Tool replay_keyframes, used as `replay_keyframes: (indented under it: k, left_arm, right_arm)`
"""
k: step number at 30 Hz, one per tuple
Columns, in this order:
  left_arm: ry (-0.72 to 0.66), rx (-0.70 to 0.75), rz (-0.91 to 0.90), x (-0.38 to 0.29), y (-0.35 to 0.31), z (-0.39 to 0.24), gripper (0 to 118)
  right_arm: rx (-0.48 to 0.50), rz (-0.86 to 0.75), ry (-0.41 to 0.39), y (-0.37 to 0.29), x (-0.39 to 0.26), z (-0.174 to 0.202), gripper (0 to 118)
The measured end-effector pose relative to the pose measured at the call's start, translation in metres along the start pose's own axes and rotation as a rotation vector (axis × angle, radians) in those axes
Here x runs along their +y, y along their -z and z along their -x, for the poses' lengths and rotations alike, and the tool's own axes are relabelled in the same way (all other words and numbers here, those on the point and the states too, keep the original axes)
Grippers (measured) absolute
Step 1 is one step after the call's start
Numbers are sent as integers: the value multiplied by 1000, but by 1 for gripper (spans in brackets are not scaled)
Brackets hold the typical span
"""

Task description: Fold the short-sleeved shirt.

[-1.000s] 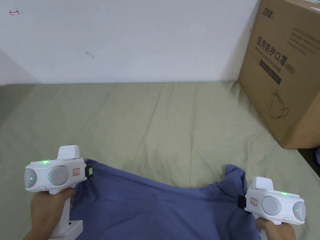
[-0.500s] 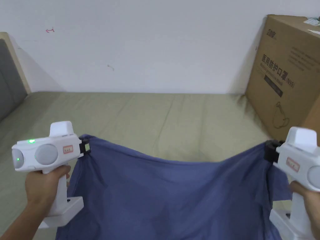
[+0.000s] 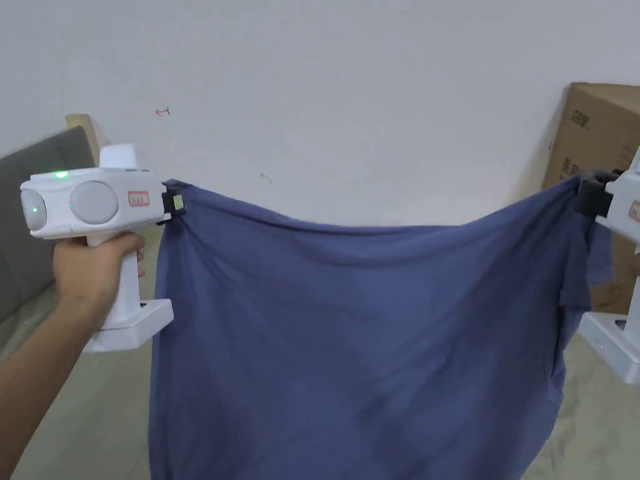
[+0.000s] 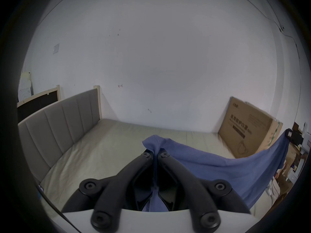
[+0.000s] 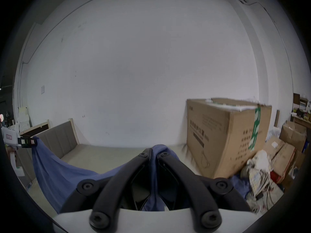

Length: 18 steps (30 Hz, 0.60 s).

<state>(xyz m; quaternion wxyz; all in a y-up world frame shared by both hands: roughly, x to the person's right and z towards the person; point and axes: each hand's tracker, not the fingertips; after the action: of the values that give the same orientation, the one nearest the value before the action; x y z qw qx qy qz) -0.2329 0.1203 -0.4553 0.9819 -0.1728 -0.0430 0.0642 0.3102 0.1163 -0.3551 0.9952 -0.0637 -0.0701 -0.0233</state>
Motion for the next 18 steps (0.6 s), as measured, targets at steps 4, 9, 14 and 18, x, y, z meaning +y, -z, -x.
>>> replay_keyframes:
  k: [4, 9, 14, 18]
  left_arm:
    - [-38, 18, -75, 50, -1, 3, 2]
    - [-21, 38, -167, 101, -5, 2, 2]
    - [8, 55, -224, 127, -6, -1, 2]
    - [32, 61, -213, 120, 9, 4, 2]
  right_arm:
    - [7, -70, -14, 10, 51, 7, 3]
    - [0, -160, -68, 32, 102, 10, 3]
    - [8, -209, -70, 43, 129, 19, 3]
    - [28, -202, -60, 52, 117, 23, 3]
